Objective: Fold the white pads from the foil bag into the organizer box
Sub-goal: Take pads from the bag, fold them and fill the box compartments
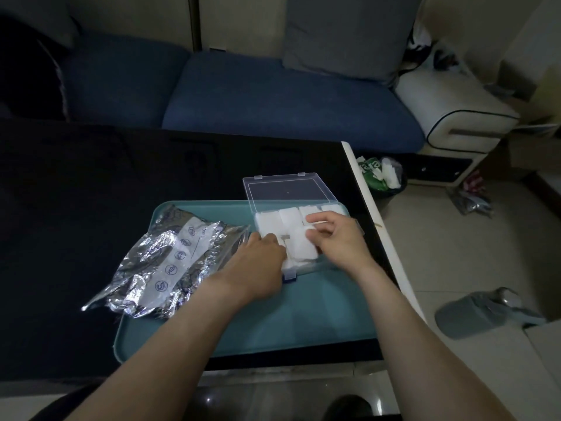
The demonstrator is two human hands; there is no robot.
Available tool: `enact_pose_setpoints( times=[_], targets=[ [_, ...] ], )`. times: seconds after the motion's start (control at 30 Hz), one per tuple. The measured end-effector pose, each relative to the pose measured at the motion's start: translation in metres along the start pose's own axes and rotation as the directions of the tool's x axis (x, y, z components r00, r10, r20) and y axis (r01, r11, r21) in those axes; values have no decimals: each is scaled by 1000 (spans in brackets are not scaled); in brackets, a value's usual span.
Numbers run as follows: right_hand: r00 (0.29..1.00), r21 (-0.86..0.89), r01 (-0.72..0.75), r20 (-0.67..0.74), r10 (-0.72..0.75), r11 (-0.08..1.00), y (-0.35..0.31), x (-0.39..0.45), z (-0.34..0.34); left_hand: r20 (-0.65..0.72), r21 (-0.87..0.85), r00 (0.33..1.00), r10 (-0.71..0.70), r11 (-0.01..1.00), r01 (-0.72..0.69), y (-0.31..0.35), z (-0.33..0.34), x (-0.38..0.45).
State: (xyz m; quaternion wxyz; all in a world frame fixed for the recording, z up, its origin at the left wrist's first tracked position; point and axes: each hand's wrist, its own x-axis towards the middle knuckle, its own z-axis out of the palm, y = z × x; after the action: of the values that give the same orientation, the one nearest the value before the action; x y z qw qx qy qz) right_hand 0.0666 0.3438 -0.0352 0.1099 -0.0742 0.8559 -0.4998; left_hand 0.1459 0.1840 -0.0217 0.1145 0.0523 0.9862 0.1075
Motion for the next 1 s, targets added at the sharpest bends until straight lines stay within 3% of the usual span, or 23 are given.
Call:
enact_pose_setpoints(
  times=[0.23, 0.33, 0.47, 0.57, 0.7, 0.87, 1.0],
  targets=[
    [995, -362, 10, -90, -46, 932, -2, -2, 14, 34, -82, 999, -24, 996, 26, -1, -5, 0],
    [999, -423, 29, -29, -46, 906, -7, -5, 8, 45, -119, 998, -37, 992, 42, -2, -6, -1],
    [980, -527, 200, 108, -168, 826, -13, -11, 5, -32, -210, 999, -36, 977, 29, -6, -12, -3],
    [971, -542, 212, 211, -113, 813, -17, -16, 4, -126, -338, 989, -72, 941, 26, -9, -23, -9],
    [974, -573, 168, 220, -46, 802, -21, -17, 7, -246, -392, 955, -164, 918, 57, -18, -33, -18],
    [980, -582, 125, 196, -11, 804, -23, -16, 10, -332, -345, 922, -199, 935, 78, -25, -34, -28],
    [965, -619, 141, 261, 33, 772, -23, -12, 8, -368, -264, 900, -232, 955, 138, -39, -31, -31]
  ],
)
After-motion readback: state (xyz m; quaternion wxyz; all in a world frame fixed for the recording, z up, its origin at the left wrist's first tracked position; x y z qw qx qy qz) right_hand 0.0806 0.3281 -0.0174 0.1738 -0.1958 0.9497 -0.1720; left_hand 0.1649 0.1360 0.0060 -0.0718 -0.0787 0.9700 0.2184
